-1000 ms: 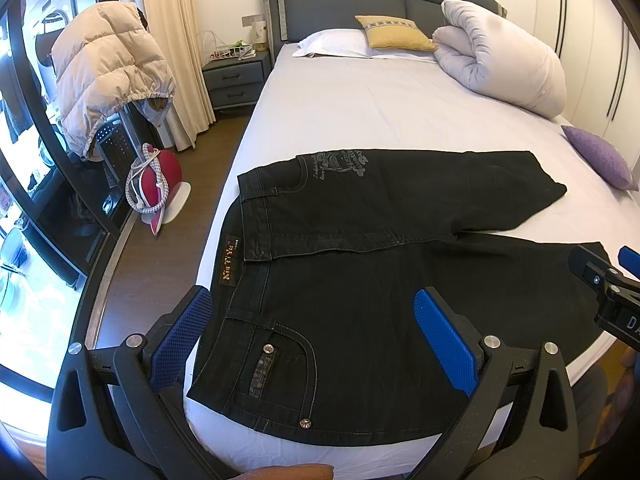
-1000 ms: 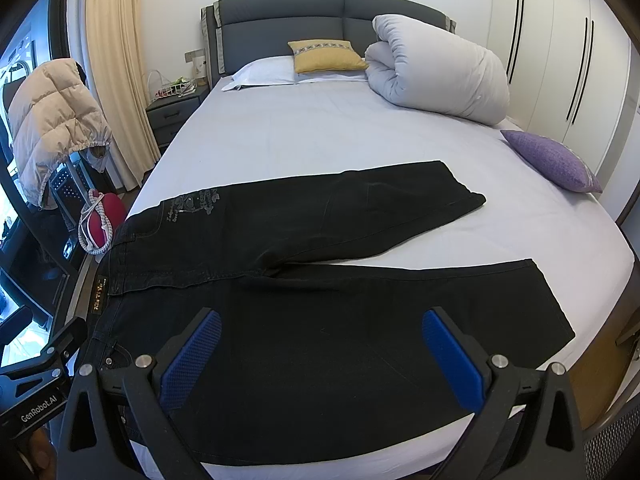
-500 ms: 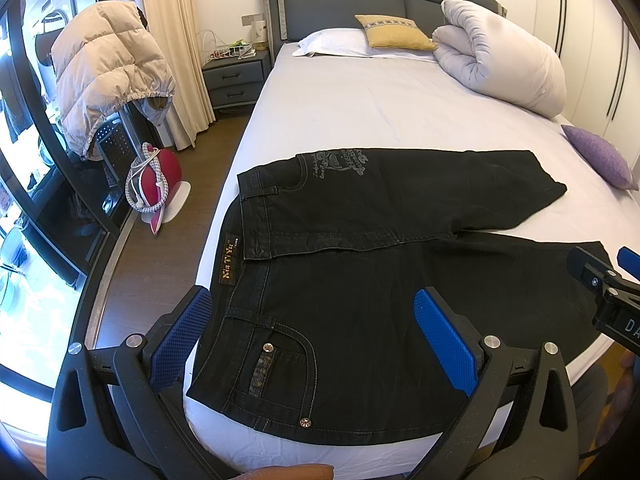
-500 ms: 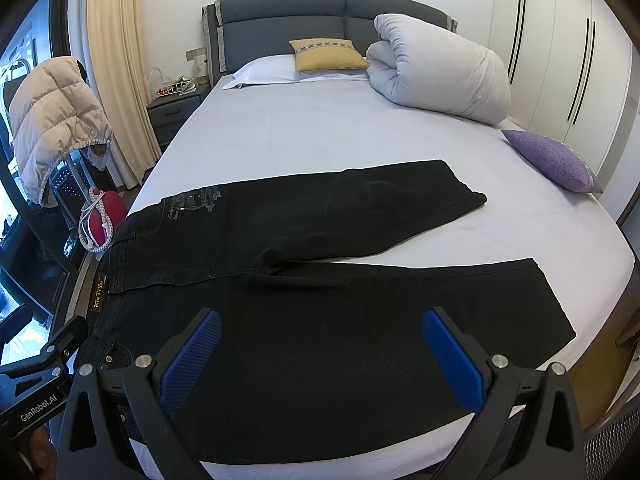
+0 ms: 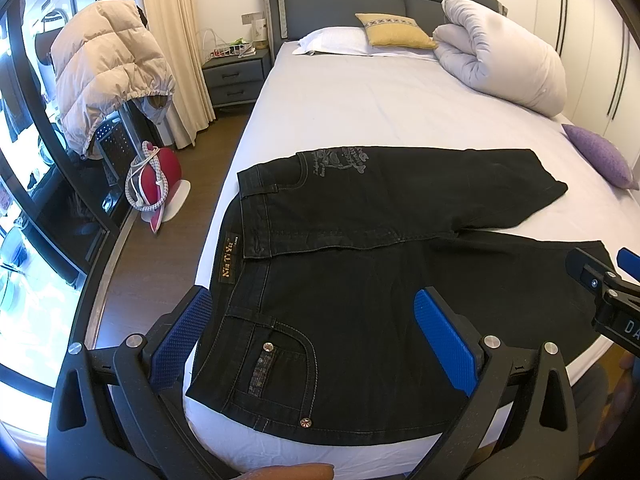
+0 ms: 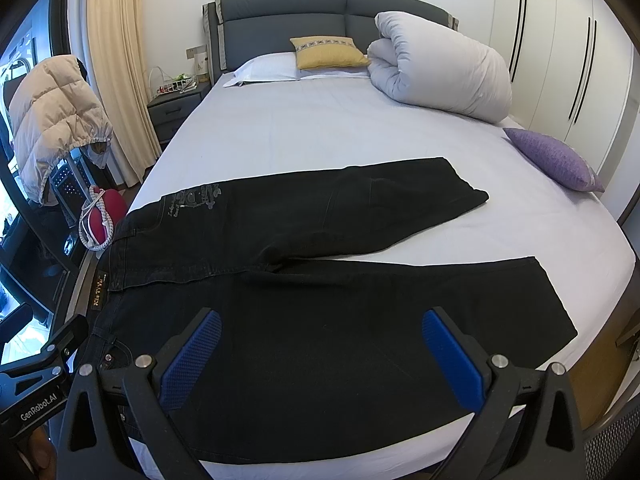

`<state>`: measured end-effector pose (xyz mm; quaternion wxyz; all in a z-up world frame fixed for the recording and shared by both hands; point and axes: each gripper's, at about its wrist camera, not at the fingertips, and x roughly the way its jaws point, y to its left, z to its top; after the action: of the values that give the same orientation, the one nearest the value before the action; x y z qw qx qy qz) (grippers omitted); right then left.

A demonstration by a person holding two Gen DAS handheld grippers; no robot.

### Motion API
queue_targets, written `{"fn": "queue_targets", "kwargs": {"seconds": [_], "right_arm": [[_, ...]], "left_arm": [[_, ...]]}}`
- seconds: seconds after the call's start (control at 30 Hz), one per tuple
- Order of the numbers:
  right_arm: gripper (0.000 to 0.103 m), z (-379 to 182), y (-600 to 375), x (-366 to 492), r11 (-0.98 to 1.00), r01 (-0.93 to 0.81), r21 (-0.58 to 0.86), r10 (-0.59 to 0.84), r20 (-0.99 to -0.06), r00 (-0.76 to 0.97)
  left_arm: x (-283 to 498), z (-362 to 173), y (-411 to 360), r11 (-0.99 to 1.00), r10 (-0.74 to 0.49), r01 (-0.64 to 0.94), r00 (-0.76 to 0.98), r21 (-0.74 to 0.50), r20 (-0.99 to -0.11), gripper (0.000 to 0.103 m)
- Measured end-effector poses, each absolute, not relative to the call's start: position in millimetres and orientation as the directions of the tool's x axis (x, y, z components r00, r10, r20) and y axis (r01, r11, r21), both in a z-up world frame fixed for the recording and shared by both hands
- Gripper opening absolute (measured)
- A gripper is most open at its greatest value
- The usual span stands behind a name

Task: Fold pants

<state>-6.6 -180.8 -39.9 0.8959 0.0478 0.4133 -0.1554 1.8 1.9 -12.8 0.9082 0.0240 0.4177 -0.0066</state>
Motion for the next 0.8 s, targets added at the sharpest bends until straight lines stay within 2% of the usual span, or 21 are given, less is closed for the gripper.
{"fn": "queue_targets", "kwargs": {"seconds": [0.43, 0.6, 0.7, 0.8], "right_arm": [[0.103, -51, -194, 14, 0.955, 0.296, -0.006, -0.188, -0.784, 0.592], [0.103, -59, -229, 33, 0.937, 0.294, 0.189, -0.04, -0.777, 0.628], [0.103, -63, -250, 49, 0.918, 0.29, 0.269, 0.014, -0.754, 0.656], [0.103, -64, -269, 67, 0.896, 0.247, 0.37, 0.099, -0.708, 0.699]], "left_arm": [[16, -27, 13, 0.999, -0.012, 0.045, 0.656, 0.024, -0.754, 0.103], [42, -33, 20, 0.992, -0.04, 0.119, 0.638, 0.048, -0.769, 0.103], [61, -45, 18, 0.985, 0.016, 0.126, 0.6, 0.114, -0.8, 0.103], [72, -52, 18, 0.984, 0.025, 0.119, 0.655, 0.136, -0.755, 0.103]]}}
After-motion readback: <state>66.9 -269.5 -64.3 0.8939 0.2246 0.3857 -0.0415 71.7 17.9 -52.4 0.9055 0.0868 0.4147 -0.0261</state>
